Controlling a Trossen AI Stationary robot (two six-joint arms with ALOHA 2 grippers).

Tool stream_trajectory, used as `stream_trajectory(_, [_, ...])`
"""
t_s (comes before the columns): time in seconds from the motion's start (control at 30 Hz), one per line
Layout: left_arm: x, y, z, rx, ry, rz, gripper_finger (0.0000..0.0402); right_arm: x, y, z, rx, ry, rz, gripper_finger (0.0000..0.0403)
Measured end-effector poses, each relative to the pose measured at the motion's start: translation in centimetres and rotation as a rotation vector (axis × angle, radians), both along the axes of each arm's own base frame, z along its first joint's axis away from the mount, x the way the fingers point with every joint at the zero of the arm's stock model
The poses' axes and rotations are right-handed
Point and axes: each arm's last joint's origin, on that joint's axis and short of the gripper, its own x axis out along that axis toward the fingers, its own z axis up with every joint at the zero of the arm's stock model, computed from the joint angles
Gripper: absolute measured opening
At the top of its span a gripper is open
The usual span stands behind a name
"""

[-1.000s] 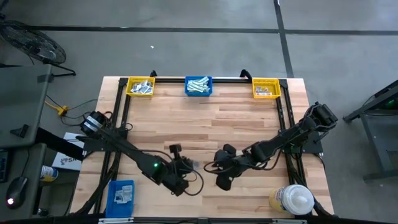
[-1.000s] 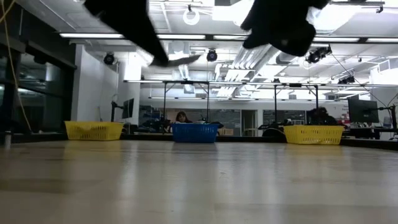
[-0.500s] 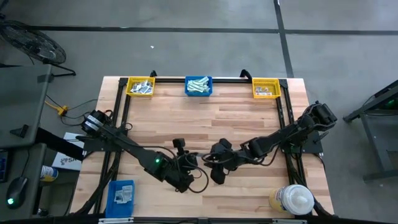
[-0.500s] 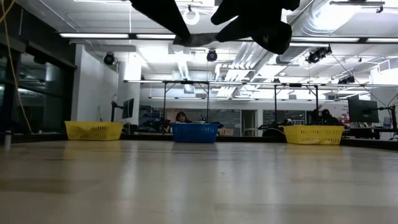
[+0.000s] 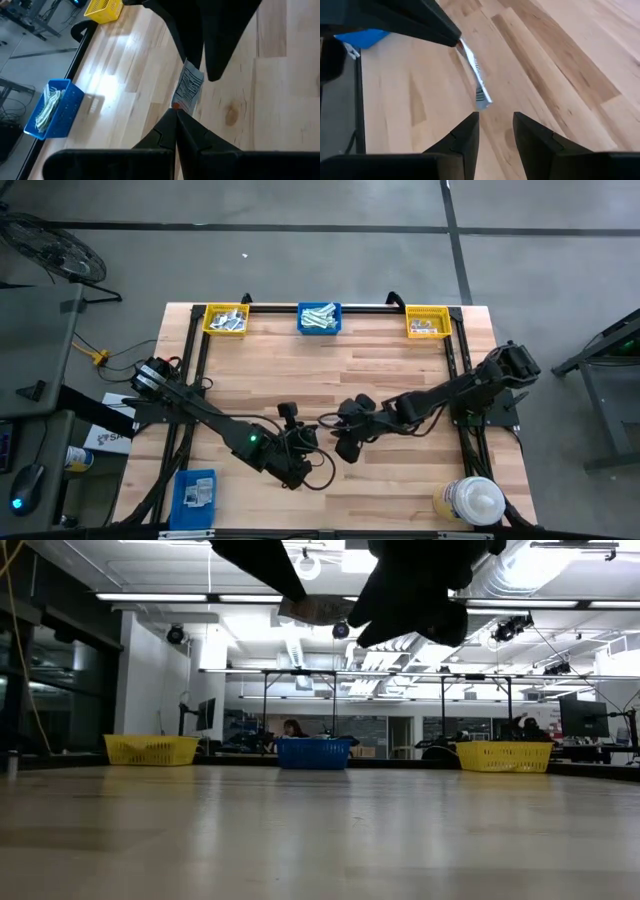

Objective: Pick & Place First Aid Supplies
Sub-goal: Put the orange ointment pack into the right yellow bin

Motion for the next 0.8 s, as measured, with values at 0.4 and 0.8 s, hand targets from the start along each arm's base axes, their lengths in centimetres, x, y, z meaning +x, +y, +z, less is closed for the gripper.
stream_trajectory(0.4, [0.0, 0.0, 0.1, -0.008, -0.001, -0.001, 0.0000, 0.7, 0.3, 0.8, -0.021, -0.108, 0.067, 0.0114])
stream_trajectory(0.8, [0.0, 0.0, 0.1, -0.012, -0.003, 0.000, 0.0000, 1.1, -0.9, 0.8, -0.005, -0.100, 0.063, 0.0114])
